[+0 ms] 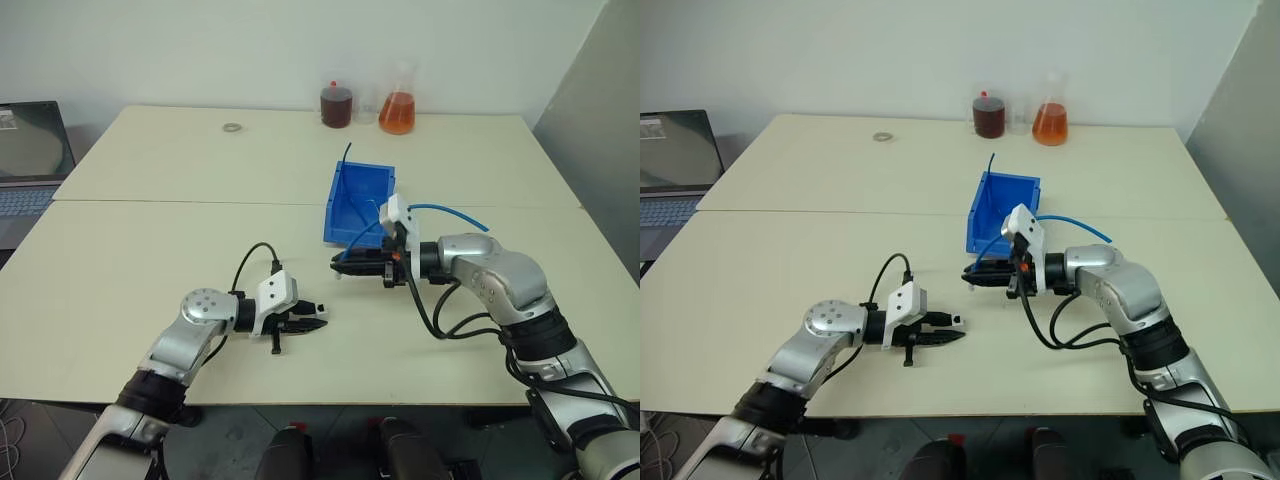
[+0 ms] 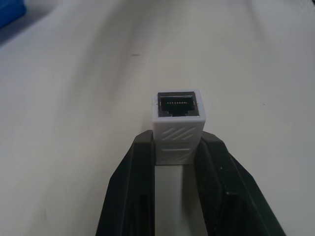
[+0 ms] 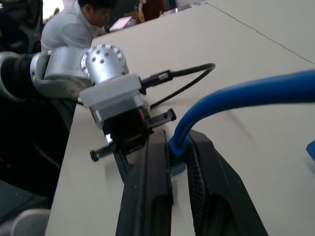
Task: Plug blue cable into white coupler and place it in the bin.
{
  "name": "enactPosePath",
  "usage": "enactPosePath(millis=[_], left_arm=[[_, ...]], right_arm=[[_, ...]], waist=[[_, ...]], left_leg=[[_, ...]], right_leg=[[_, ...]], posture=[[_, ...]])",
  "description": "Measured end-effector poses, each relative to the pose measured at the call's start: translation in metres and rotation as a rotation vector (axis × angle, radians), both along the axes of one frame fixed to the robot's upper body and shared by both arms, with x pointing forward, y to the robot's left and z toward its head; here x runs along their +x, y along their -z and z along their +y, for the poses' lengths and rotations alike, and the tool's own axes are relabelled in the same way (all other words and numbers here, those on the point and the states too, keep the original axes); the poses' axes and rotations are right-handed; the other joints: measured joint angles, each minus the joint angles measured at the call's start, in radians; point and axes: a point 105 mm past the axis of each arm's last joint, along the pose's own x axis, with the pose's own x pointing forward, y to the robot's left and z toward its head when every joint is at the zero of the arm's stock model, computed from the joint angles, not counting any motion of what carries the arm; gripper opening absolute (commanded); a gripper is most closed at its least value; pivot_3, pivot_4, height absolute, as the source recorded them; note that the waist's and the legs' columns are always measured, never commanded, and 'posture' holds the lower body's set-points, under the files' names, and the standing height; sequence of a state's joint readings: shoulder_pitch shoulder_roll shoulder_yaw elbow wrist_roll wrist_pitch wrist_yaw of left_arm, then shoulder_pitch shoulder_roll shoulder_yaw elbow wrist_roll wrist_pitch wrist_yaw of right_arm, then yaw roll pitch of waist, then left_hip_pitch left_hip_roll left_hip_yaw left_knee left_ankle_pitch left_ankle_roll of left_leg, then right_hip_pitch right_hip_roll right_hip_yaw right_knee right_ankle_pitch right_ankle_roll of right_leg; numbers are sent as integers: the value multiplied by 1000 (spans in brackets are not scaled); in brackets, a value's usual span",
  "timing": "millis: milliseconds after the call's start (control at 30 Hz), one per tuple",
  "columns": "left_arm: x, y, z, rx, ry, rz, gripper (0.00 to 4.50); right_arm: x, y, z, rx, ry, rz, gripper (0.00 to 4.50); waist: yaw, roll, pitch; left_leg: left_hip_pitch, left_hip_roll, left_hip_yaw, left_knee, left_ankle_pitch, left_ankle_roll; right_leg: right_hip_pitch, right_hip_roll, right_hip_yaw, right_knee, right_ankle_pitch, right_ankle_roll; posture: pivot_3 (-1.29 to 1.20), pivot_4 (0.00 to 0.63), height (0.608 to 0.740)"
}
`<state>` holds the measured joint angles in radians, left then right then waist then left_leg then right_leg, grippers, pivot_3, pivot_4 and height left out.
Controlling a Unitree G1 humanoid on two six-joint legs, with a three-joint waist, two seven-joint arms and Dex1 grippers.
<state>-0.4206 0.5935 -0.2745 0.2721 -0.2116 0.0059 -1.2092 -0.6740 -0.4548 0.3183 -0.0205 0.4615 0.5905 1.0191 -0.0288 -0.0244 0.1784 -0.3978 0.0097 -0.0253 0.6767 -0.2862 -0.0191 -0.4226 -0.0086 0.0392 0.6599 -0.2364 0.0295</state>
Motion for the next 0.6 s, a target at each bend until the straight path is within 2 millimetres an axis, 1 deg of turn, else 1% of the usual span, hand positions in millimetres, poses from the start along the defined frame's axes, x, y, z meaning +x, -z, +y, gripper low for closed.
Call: enactPosePath(millis=[100,133,300,400,600], left_arm=[[3,1,-1,-5,26,-12,776],[3,1,-2,-11,28,-13,776],[5,3,-7,-30,35,-16,776],[4,4,-11,-38,39,-24,776],[4,4,-11,-44,33,-26,776]], right_arm=[[-7,18,2,-37,-30,-9,169],[-8,20,4,-40,-36,-20,169],[-9,26,13,-49,-38,-78,169],[-5,31,15,-55,-10,-89,169],[-3,33,16,-64,2,-119,169]], waist=[[0,0,0],[1,0,0],[3,0,0],[5,0,0],[4,0,0]], left_leg=[[0,0,0,1,0,0],[0,0,0,1,0,0],[1,0,-1,2,0,0],[1,-1,-1,2,0,0],[1,0,-1,2,0,0]], right_leg=[[0,0,1,1,0,0],[0,0,1,1,0,0],[1,0,1,1,0,0],[1,0,1,2,0,0],[1,0,1,2,0,0]], posture=[[0,150,740],[0,150,740],[0,150,740],[0,150,740],[0,150,740]])
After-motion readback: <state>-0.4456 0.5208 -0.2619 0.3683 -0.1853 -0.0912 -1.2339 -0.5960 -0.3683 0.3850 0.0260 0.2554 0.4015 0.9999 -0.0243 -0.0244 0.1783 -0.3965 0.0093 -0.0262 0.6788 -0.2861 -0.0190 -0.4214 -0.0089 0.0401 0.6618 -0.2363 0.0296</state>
